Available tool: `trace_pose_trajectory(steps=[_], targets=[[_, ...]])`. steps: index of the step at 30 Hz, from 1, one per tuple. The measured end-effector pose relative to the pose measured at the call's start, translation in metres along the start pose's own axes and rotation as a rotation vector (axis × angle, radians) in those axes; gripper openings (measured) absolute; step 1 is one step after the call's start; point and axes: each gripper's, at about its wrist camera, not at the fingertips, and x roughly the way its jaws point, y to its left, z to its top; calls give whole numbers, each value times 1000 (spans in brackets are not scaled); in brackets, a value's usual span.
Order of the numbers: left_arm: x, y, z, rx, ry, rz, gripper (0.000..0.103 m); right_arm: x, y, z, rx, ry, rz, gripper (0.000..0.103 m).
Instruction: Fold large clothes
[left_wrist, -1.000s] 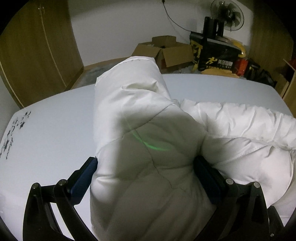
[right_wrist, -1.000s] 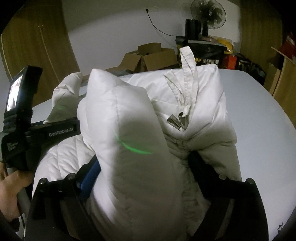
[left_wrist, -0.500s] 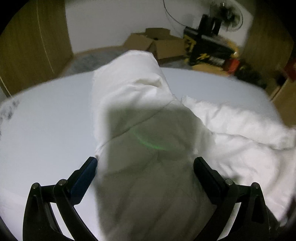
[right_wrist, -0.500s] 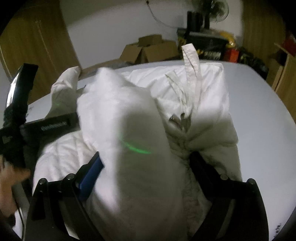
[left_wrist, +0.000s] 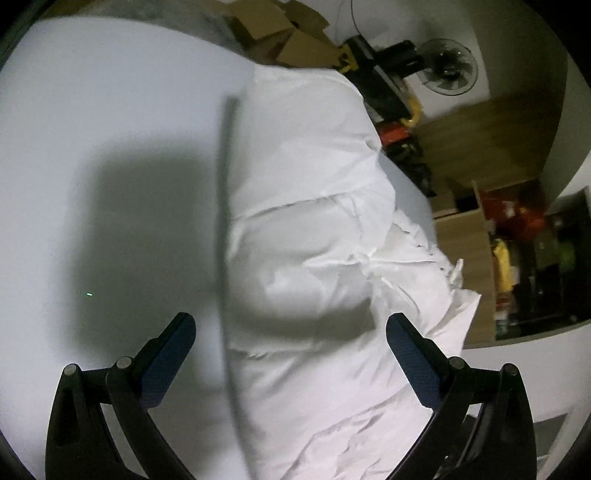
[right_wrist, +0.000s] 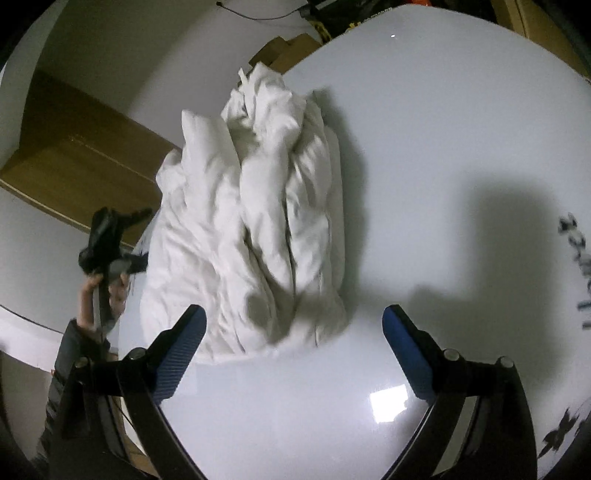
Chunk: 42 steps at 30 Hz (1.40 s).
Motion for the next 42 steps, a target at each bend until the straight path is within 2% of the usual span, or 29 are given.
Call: trace_pose_trajectory(steps=[5, 8, 12, 15, 20, 23, 25, 26, 27, 28, 30, 31, 33, 36, 38, 42], targets=[[15, -3, 16, -6, -22, -58, 103, 8, 1, -5, 0, 3, -14, 96], [15, -9, 14, 7, -50, -42, 103, 14, -6, -4, 29, -6, -9, 96], [29, -18, 19, 37, -30, -29, 103, 29, -19, -1, 113, 32, 80, 96], [36, -20, 23, 54, -25, -22, 103, 41, -23, 7, 157, 36, 73, 97], [46, -17, 27, 54, -20, -54, 103, 69, -20, 19, 199, 83, 201, 97], [47, -19, 29, 60, -25, -58, 103, 79, -14, 26, 189, 78, 184, 97], [51, -24, 27, 82, -31, -31, 102, 86, -8, 31, 175, 74, 174, 96], [53, -28, 25, 102, -29, -12, 102, 91, -1, 34, 151, 71, 144, 92], [55, -32, 23, 124, -29, 14, 101, 94, 4, 35, 127, 72, 109, 83], [57, -36, 20, 139, -23, 35, 100, 94, 8, 34, 110, 74, 88, 80], [58, -43, 15, 166, -20, 67, 87, 97, 13, 33, 90, 74, 70, 65], [57, -48, 12, 189, -24, 91, 82, 97, 14, 32, 90, 70, 78, 61], [49, -62, 6, 230, -36, 117, 57, 94, 18, 31, 83, 54, 84, 47], [35, -77, -4, 300, -61, 173, 39, 90, 37, 31, 40, 20, 48, 36], [20, -85, -9, 342, -91, 210, 34, 87, 56, 28, 3, -1, 47, 33], [-22, -84, -18, 327, -125, 236, 34, 86, 86, 21, -47, 2, 118, 32]])
